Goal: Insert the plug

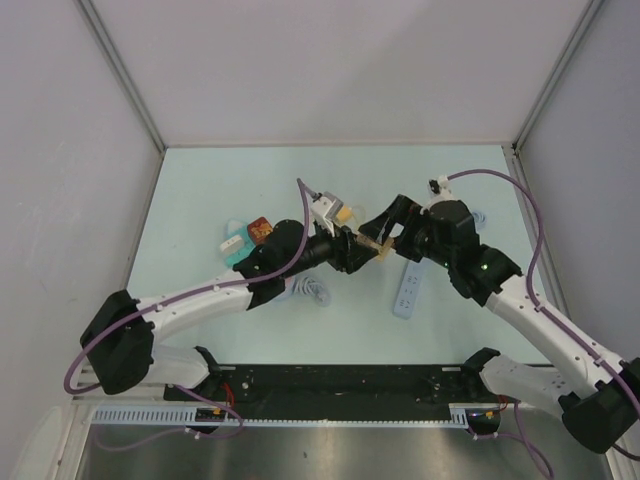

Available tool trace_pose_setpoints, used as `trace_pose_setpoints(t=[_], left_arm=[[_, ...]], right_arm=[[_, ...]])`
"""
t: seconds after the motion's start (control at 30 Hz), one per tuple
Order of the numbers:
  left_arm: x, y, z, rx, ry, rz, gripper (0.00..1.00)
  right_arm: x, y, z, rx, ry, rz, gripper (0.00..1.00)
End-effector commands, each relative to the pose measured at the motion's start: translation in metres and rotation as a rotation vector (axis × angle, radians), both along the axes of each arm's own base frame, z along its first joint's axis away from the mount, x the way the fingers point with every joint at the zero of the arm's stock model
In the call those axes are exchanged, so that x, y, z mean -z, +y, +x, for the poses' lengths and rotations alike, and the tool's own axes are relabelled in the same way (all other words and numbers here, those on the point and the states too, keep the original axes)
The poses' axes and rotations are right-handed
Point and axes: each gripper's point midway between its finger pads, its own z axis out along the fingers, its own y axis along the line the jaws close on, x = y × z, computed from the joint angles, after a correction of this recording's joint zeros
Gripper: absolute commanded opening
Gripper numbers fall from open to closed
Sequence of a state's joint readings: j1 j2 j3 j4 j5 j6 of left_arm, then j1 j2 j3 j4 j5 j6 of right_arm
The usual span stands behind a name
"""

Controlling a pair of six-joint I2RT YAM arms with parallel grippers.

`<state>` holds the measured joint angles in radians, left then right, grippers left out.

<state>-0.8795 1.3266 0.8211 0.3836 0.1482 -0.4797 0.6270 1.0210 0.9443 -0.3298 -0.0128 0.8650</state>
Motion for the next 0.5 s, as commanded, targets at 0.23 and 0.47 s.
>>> trace_pose_setpoints(t=[0.23,0.47], left_arm=[[-0.034,0.009,-0.036,0.301,-0.578,0.149,0.21],[-0.037,0.012,-0.052,0.399,-0.725,0.176,0.24]], right_arm=[[-0.025,-0.03,-0.038,-0.194,0.029,0.042,1.0],[-0.027,-0.029,-0.054,-0.325,0.104,0.045,0.99]])
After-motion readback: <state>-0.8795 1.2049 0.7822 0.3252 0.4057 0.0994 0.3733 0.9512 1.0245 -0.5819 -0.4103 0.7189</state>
